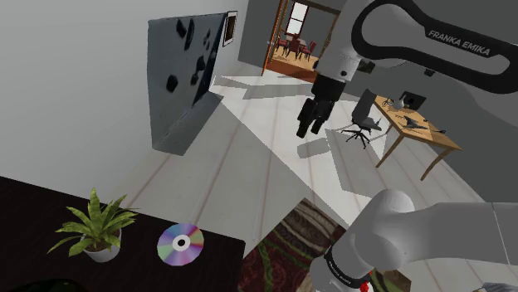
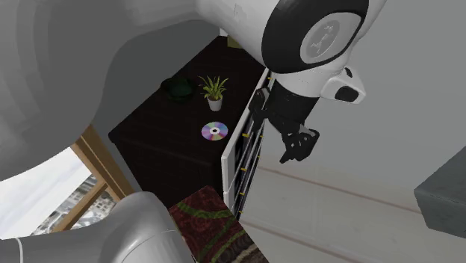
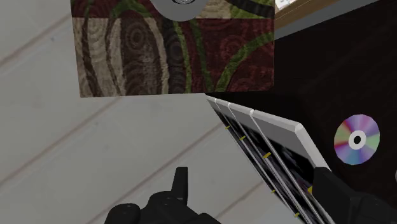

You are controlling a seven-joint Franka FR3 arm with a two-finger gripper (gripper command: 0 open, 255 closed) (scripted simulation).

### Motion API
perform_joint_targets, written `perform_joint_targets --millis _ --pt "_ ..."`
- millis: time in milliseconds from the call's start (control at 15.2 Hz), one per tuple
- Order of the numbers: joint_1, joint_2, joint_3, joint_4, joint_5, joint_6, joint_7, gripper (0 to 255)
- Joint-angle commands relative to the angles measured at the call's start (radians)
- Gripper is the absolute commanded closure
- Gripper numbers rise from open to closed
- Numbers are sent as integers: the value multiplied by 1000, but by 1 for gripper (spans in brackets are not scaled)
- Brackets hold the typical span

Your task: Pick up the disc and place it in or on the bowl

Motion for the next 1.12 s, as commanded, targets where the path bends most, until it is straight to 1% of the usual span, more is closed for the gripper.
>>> perform_joint_targets --millis 0,264,528,792,1056 --pt "0 0 0 0 0 0 0 0" --pt "52 146 -41 0 62 68 -103 0" --pt "107 303 -71 21 136 117 -214 0" --pt "159 466 -89 63 219 143 -332 0" --pt "203 630 -88 124 306 145 -448 0"
